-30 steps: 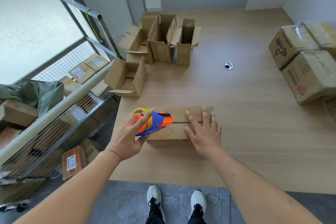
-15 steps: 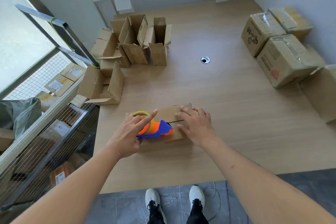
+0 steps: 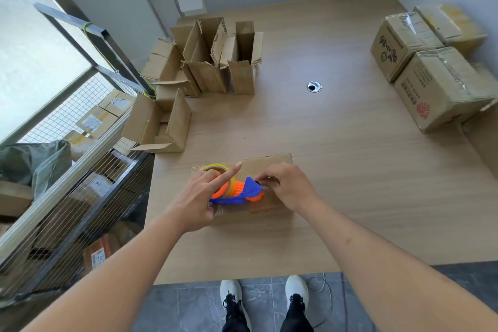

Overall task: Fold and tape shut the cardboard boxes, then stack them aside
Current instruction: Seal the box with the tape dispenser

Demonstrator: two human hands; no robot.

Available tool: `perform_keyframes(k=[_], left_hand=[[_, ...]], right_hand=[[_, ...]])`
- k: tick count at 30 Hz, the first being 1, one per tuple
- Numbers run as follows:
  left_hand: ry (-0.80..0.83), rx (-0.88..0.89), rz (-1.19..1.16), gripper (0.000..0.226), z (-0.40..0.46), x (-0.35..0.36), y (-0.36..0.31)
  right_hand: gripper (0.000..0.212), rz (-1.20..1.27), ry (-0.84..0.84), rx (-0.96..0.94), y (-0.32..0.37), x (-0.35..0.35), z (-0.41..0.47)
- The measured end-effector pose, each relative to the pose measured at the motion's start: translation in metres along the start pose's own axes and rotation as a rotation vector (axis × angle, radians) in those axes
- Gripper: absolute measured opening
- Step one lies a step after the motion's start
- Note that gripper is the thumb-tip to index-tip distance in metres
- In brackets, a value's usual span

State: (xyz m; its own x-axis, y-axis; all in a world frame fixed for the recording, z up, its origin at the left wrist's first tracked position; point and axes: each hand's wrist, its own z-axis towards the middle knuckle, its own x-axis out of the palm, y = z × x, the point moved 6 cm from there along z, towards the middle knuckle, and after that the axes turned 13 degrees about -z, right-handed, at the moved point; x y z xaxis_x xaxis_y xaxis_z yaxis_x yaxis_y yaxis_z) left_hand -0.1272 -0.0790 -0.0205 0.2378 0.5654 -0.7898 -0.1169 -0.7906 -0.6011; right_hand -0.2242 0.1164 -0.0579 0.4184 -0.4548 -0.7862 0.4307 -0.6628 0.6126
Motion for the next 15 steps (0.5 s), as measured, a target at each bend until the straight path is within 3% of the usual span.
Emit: perform_keyframes(k=[3,10,15], left_hand=[[-0.008,-0.016,0.084,0.106,-0.002,0.001,-0.005],[-0.131,-0.010,0.334,0.065,0.005,0.008,-0.028],[-0.136,-0.006,0.335,0.061,-0.004,0.006,-0.028]], right_hand=[[0.010,0.013,-0.006,0.063,-0.001,0.003,0.002],[0.006,0.117,-0.040,0.200,-0.004,0.002,0.002],[0.009,0.210,-0.023,0.237,-0.002,-0.002,0.004]])
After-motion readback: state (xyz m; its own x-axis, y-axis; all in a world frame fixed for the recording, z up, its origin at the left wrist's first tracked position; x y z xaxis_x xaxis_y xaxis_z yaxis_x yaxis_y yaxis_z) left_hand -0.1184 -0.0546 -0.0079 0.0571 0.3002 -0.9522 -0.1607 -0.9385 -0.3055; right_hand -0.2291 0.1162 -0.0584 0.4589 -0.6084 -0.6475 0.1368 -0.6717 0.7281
